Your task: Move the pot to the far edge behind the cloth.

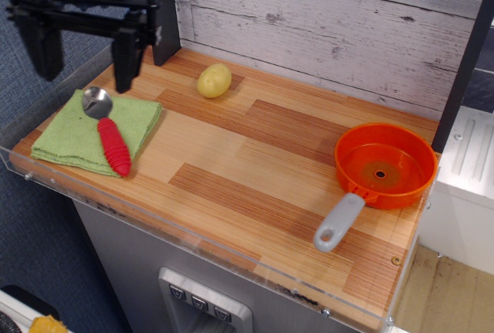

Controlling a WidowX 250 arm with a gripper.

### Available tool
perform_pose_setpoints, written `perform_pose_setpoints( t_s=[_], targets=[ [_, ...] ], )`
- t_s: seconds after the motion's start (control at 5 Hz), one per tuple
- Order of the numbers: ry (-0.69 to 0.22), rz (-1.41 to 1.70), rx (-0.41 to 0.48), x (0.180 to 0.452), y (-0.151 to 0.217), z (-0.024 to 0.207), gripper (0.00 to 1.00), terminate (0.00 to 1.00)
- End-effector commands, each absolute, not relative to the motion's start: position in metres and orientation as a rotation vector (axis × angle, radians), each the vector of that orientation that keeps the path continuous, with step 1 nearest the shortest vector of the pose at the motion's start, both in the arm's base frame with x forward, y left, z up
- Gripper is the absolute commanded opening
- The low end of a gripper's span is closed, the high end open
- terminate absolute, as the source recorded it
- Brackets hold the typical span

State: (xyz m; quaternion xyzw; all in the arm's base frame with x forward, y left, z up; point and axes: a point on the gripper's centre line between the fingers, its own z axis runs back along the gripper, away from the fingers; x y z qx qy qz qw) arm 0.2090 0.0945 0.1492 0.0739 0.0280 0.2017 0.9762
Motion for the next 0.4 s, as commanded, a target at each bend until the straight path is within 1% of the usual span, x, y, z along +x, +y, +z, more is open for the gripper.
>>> perform_pose_setpoints(
  t_s=[0.0,0.2],
  targets=[
    [0.023,0.467,0.121,0.1954,0.1047,0.1570,1.00,0.00],
    [0.023,0.467,0.121,0.1954,0.1047,0.1570,1.00,1.00]
  ],
)
